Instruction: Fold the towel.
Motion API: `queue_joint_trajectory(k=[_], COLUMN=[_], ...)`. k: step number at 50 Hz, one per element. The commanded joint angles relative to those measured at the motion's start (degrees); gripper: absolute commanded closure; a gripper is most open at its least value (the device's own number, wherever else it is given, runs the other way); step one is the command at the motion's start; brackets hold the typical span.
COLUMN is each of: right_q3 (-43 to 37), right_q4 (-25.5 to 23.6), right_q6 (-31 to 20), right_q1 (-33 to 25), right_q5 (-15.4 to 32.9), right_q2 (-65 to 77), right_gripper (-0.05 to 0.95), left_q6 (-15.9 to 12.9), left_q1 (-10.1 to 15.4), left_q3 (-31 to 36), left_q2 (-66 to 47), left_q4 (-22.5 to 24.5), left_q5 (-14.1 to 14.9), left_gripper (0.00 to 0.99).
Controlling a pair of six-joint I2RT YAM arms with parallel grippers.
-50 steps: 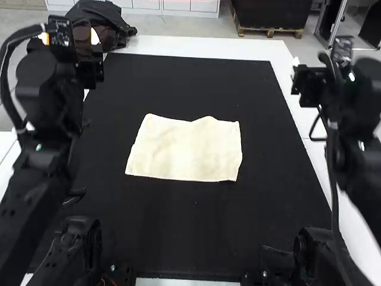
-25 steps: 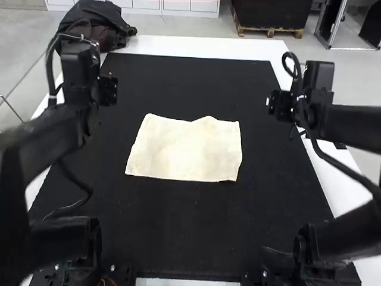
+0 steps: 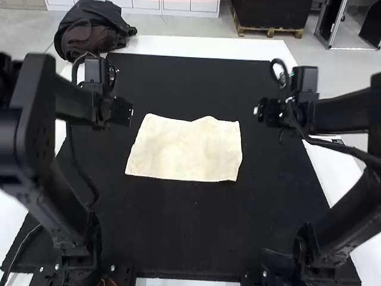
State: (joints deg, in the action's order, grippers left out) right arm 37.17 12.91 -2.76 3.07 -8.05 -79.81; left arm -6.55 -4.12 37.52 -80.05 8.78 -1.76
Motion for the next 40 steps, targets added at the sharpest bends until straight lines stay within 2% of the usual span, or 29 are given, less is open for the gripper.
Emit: queue_joint_trajectory(k=[1,7,18,40], right_q3=[2.12,3.26,5.11,10.73], right_q4=[0.01,0.10,1.51,4.14], right_q6=[2.94,4.43,5.31,5.58], right_q1=[1.76,2.55,4.31,5.02], right_q5=[-1.88,-2.76,-3.20,-4.16], right_q2=[-2.63,-5.44,-10.19,-20.38], right_gripper=[-0.01,-0.01,-0.01,-0.01], left_q6=[1.89,2.68,2.85,2.85], left_q1=[0.25,0.16,0.52,0.52], left_q3=[3.18,5.02,8.27,16.10], left_q2=[-3.27,-6.78,-13.99,-26.74], left_q4=[0.10,0.37,2.03,2.30], left_q5=[5.10,8.53,11.78,12.66], left_gripper=[0.036,0.036,0.036,0.036])
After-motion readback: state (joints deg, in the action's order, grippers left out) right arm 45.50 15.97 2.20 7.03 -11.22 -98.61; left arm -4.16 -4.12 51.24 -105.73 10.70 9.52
